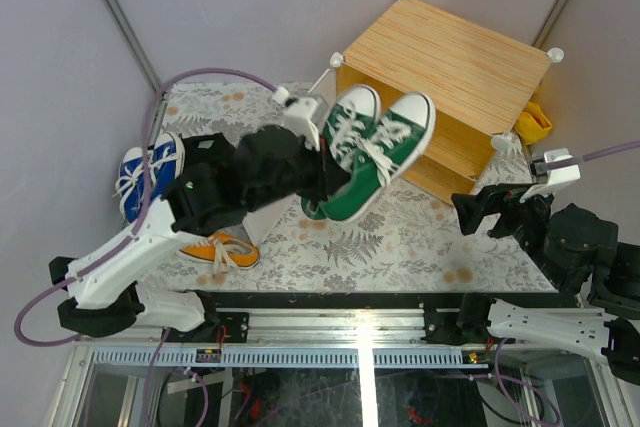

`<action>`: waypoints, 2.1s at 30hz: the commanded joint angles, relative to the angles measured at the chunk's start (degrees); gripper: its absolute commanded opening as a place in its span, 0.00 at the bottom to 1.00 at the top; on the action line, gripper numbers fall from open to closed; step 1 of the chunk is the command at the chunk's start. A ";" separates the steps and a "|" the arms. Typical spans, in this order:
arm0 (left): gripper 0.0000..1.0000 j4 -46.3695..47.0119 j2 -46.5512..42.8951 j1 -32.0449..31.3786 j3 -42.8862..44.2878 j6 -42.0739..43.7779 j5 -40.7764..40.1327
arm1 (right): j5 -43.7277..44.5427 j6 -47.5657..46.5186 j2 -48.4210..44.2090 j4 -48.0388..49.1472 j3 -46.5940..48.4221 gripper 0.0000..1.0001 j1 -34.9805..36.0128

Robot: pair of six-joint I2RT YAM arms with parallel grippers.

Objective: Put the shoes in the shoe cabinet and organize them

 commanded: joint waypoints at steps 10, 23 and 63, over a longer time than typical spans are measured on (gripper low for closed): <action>0.00 29.86 -2.07 -9.29 -32.98 -5.10 -11.95 | 2.08 1.02 3.00 -2.92 3.29 1.00 0.11; 0.00 51.78 11.33 -9.30 -43.21 -3.92 -10.22 | 0.19 1.42 2.67 -0.08 -0.36 0.99 0.11; 0.61 39.93 17.86 -10.86 -47.08 -5.80 -8.75 | -0.88 3.10 0.06 1.37 -5.36 1.00 0.13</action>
